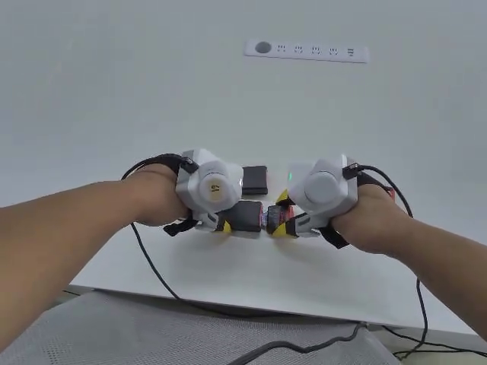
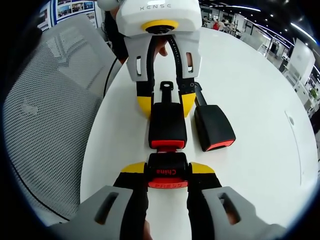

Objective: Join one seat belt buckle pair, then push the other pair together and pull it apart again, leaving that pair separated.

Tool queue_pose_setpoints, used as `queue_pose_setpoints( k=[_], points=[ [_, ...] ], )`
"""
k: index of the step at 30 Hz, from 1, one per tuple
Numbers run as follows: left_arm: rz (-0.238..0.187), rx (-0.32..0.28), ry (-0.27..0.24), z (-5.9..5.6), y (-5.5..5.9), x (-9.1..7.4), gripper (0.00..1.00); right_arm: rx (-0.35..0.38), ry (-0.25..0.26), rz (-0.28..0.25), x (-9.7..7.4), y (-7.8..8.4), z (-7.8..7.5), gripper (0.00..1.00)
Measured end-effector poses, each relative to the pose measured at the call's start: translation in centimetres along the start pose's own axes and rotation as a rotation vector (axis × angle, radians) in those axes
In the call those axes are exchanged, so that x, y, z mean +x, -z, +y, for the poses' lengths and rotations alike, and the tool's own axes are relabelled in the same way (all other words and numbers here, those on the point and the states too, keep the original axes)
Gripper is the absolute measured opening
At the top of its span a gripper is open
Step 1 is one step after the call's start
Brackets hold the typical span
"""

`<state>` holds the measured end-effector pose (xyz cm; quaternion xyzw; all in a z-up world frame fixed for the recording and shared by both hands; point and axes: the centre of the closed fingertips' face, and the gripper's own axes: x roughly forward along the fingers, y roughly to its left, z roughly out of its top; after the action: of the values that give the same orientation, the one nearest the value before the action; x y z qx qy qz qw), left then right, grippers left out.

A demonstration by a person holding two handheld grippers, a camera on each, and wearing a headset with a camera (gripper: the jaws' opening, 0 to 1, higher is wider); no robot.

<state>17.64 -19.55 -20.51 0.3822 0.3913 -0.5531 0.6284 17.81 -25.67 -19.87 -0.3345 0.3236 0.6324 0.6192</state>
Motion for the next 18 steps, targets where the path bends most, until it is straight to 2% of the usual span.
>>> queue_pose_setpoints(
  k=[12, 15, 18],
  points=[
    [-0.009, -0.005, -0.006, -0.03, 0.12, 0.06, 0.31, 0.005, 0.0, -0.003, -0.24, 0.1, 0.2, 0.28],
    [-0.015, -0.015, -0.014, -0.09, 0.05, -0.01, 0.31, 0.03, -0.005, -0.002, -0.18, 0.24, 0.14, 0.28],
    [-0.024, -0.02, -0.013, -0.09, 0.12, 0.0, 0.32, 0.003, -0.004, 0.006, -0.13, 0.37, 0.35, 0.29]
  ],
)
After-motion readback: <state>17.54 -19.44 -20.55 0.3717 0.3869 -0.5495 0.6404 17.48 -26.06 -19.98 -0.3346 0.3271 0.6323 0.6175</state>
